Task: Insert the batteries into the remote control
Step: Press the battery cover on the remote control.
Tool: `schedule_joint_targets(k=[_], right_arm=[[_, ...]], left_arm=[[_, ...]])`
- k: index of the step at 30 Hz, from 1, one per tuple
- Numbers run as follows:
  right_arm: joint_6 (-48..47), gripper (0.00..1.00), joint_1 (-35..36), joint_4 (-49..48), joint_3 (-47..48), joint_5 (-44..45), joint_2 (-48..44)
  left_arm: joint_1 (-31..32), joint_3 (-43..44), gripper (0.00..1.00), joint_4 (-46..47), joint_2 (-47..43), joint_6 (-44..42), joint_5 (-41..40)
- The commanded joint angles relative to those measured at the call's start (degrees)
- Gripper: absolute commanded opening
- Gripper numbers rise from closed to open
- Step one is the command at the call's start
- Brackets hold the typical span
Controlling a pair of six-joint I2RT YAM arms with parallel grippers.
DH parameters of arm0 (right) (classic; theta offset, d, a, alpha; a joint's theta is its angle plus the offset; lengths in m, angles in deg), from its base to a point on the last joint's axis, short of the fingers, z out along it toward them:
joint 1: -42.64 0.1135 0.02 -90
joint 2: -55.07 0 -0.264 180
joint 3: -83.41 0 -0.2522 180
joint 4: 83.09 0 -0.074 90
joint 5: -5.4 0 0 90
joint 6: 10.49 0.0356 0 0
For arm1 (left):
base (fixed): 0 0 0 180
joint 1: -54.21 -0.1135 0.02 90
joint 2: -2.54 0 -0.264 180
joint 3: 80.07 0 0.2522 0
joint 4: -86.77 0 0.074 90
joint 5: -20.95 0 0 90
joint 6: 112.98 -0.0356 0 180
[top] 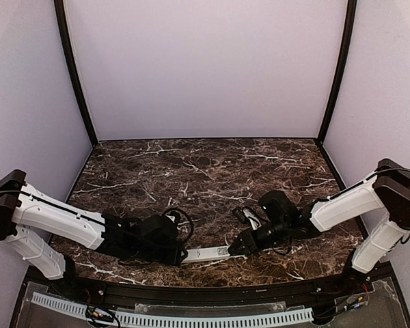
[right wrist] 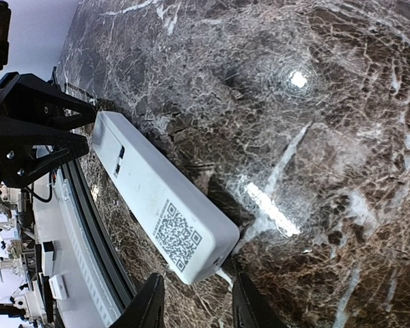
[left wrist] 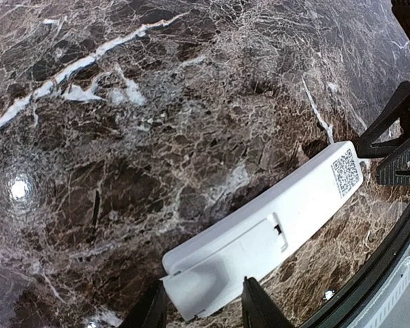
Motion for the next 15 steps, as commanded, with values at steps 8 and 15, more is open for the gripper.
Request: schedule_joint_targets(k=[8, 15], right_arm=[[0.2, 0.33, 0.7, -1.6, -0.6, -0.1, 0.7], [0.1, 0.33, 0.7, -1.7, -0.5, -0.3, 1.2]], left_arm=[[0.7, 2.9, 0.38, -5.4, 0.3, 0.0, -1.7], [1.0, 3.4, 0.37, -7.1, 1.2, 1.3, -1.7]])
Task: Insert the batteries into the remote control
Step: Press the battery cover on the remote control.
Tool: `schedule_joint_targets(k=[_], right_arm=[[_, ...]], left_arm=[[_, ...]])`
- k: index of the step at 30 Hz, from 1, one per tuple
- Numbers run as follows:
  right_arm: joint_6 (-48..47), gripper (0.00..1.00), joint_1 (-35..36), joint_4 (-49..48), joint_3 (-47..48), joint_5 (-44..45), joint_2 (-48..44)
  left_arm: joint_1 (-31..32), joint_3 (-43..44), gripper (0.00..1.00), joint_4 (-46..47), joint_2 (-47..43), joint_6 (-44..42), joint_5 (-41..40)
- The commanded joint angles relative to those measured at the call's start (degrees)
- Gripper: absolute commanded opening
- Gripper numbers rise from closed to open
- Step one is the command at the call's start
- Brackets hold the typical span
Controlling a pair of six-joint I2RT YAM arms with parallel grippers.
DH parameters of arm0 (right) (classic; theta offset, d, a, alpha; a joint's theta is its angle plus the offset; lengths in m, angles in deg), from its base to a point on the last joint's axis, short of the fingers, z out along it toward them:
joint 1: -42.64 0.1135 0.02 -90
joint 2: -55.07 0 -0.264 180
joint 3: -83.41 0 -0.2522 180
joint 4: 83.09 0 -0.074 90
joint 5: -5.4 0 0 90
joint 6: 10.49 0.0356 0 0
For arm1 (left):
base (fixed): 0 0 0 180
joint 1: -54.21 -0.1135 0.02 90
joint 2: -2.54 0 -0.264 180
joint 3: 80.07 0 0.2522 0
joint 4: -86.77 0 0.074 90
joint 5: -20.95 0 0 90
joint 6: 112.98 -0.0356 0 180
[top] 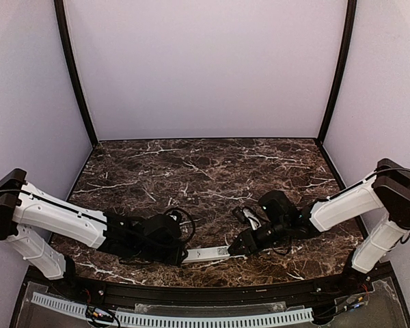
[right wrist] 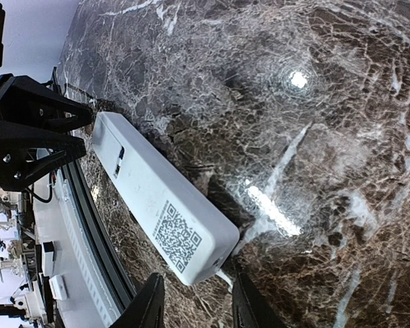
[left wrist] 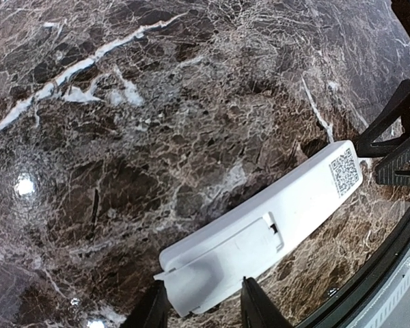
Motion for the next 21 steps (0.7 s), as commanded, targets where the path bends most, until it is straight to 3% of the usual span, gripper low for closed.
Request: schedule_joint_targets(k=[1, 8, 21], right_arm=[[0.1, 0.33, 0.8, -1.6, -0.5, -0.3, 1.2], [0.3, 0.33, 0.9, -1.9, -0.5, -0.5, 1.5], [0.4, 0.33, 1.2, -2.7, -0.3, -0.9, 2.3]], left_arm=[[0.5, 1.0, 0.37, -3.9, 0.7, 1.2, -1.0], [0.5, 1.3, 0.39, -4.8, 0.8, 1.5, -1.7], [0.9, 3.0, 0.33, -5.5, 3.3, 0.6, -1.2]])
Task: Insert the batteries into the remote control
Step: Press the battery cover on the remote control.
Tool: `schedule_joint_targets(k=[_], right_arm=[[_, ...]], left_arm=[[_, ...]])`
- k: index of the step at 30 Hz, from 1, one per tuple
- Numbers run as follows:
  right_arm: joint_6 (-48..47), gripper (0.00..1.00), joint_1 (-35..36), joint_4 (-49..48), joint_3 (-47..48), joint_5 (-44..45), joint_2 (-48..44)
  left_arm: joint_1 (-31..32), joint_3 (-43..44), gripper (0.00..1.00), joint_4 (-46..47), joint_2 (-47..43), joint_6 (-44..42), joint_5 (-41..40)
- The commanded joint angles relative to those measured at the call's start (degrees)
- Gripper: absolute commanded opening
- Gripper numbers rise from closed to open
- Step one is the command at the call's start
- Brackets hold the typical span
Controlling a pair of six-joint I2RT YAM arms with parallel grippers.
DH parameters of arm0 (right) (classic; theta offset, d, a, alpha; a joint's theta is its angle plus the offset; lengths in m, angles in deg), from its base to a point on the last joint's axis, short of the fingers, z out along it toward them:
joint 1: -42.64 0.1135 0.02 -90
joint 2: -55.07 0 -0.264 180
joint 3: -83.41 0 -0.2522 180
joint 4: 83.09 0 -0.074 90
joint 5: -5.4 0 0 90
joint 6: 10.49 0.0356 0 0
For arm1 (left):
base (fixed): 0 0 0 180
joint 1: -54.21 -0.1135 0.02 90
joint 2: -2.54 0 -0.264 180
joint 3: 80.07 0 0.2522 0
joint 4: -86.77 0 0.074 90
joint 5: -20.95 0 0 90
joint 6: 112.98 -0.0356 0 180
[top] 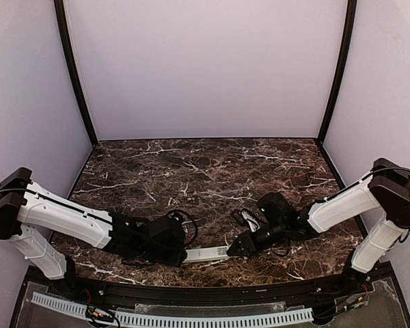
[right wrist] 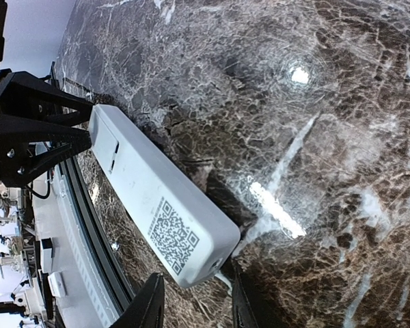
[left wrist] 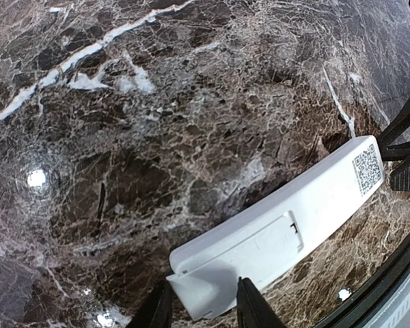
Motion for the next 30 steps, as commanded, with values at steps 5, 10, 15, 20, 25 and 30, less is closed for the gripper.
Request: schedule_joint_targets(k=[5, 10, 15, 20, 25, 30], right_arm=[[0.3, 0.33, 0.6, -2.1, 0.0, -0.6, 1.2], [0.3, 0.33, 0.6, -2.4, 0.2, -0.7, 1.7], [0.3, 0.33, 0.8, -3.0, 0.5, -1.1, 2.4], [0.3, 0.3, 0.9, -3.6, 0.7, -1.4, 2.9], [0.4, 0.27, 1.0, -4.4, 0.9, -2.0, 3.5], [0.5, 0.26, 1.1, -4.9, 1.3, -2.5, 3.9]], left_arm=[[0.4, 1.5, 0.31, -2.4, 1.7, -0.2, 0.3], [0.4, 2.0, 0.3, -2.6, 2.0, -0.7, 0.2], [0.4, 2.7, 0.28, -2.8, 2.9, -1.0, 0.6], [0.4, 3.3, 0.27, -2.7, 3.9, -1.5, 1.1], [0.5, 3.8, 0.25, -1.4, 4.7, -2.0, 1.9], [0.5, 3.7, 0.23, 1.1, 5.5, -2.9, 3.8]])
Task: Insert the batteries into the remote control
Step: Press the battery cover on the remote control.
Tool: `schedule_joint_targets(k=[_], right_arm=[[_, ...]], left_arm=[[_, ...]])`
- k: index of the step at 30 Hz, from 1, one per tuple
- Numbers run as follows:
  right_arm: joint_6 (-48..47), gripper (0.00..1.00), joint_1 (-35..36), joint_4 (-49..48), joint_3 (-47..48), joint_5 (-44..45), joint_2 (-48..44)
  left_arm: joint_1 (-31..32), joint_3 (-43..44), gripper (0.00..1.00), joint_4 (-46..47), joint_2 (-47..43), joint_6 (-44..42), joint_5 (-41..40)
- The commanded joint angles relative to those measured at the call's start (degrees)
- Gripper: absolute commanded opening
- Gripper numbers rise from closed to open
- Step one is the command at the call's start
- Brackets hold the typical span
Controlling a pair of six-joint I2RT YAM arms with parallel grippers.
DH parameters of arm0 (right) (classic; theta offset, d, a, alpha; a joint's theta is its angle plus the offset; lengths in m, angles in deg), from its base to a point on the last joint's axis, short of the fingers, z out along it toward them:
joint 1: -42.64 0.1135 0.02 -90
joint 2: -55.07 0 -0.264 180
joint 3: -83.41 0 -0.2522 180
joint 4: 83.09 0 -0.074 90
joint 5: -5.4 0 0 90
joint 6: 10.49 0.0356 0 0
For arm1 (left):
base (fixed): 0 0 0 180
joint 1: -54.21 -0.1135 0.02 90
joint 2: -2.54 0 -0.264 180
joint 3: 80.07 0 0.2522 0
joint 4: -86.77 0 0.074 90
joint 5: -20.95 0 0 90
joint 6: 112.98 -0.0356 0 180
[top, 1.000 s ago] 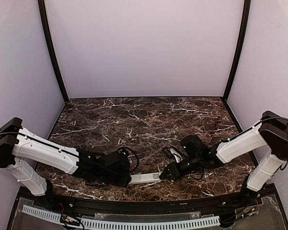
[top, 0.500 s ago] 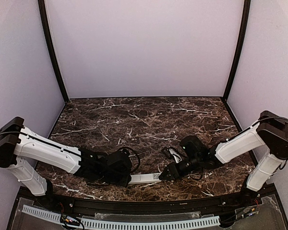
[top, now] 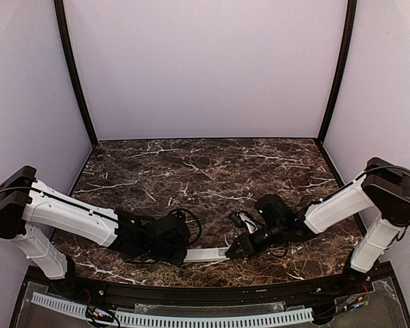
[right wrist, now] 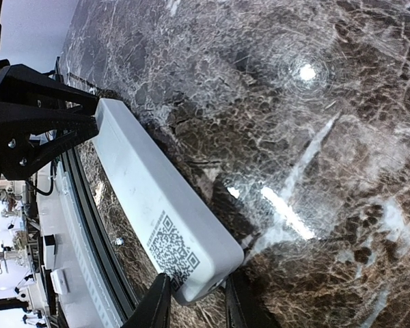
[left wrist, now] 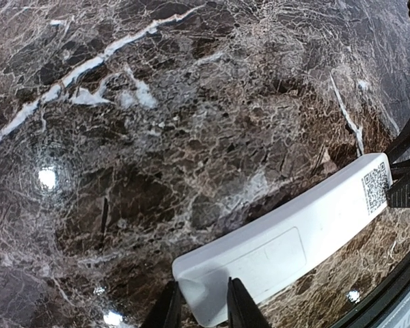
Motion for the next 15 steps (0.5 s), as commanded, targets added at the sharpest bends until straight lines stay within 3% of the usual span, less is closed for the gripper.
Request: schedule_joint_targets(k=[1, 8, 15], right_arm=[[0.1, 0.25, 0.6, -2.0, 1.3, -0.9, 1.4], [-0.1, 0.25, 0.7, -1.4, 1.5, -0.8, 1.5], [-0.8, 0.27, -0.2, 1.3, 0.7, 1.1, -0.7]], left_arm=[[0.6, 0.6, 0.23, 4.1, 2.8, -1.9, 4.8], [0.9, 1.2, 0.23, 5.1, 4.0, -2.8, 6.0], [0.0, 0.5, 0.35, 0.3, -0.9, -4.1, 0.6]])
